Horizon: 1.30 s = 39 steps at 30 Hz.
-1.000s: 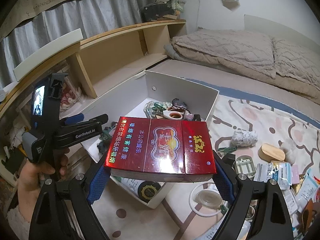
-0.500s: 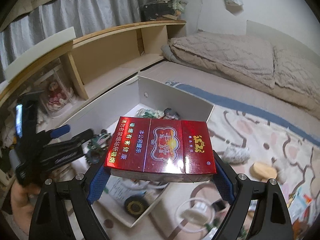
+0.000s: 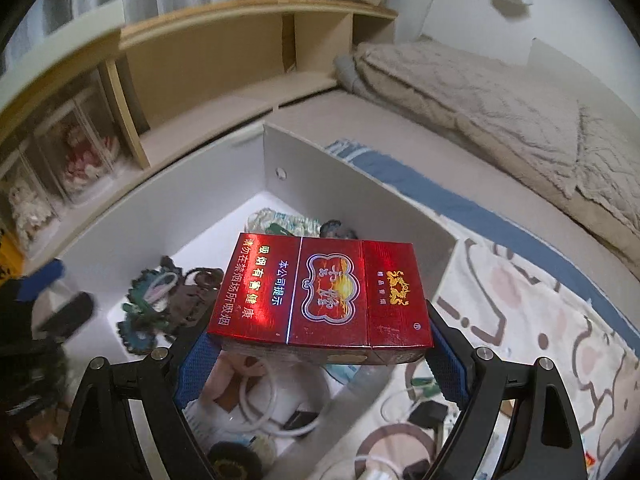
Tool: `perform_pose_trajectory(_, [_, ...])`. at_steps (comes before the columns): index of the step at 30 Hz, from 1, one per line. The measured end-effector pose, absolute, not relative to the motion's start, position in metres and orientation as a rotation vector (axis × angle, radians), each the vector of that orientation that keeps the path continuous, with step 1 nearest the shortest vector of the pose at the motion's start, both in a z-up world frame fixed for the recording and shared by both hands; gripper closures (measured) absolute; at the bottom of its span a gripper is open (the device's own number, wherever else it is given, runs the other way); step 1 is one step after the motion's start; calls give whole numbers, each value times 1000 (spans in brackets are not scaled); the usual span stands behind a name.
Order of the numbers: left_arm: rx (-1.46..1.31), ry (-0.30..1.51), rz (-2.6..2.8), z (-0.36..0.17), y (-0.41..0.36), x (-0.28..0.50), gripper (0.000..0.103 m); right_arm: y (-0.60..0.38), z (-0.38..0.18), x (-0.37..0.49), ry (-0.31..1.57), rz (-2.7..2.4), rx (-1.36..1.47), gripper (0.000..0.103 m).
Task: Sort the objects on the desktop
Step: 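Lower the red cigarette pack into the white box and open the right gripper, then lift both grippers up and away from the white box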
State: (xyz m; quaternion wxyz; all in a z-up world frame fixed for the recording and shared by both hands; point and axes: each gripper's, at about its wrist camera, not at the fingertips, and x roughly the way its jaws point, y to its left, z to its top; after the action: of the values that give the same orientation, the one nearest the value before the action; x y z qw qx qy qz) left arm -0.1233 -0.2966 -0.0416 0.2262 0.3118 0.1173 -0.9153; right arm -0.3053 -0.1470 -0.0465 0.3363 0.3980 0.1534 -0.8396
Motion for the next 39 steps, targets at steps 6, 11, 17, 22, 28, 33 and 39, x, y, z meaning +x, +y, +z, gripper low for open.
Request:
perform_pose_trajectory(6, [827,379,-2527,-39,-303,-117,23,-160,-62,-326,428,-2177,1066,12])
perform_pose_trajectory(11, [832,381,-2538,-42,-300,-119,23,-167,-69,-336,526,-2201,1063,12])
perform_pose_trajectory(17, [851,334,-2555,-44,-289,-124,23,-162,-70,-340,540,-2224,1052,1])
perform_pose_trajectory(22, [851,343,-2556,-44,-288,-124,23,-150,-65,-336,479,-2221,1015,1])
perform_pose_trajectory(28, [849,356,-2550,-44,-289,-122,23,-139,-54,-326,411,-2209,952,1])
perform_pose_trajectory(33, [845,359,-2554,-43,-289,-121,23,-131,-45,-314,348,-2190,905,1])
perform_pose_trajectory(39, [845,353,-2559,-43,-288,-120,23,-122,-38,-300,312,-2180,869,0])
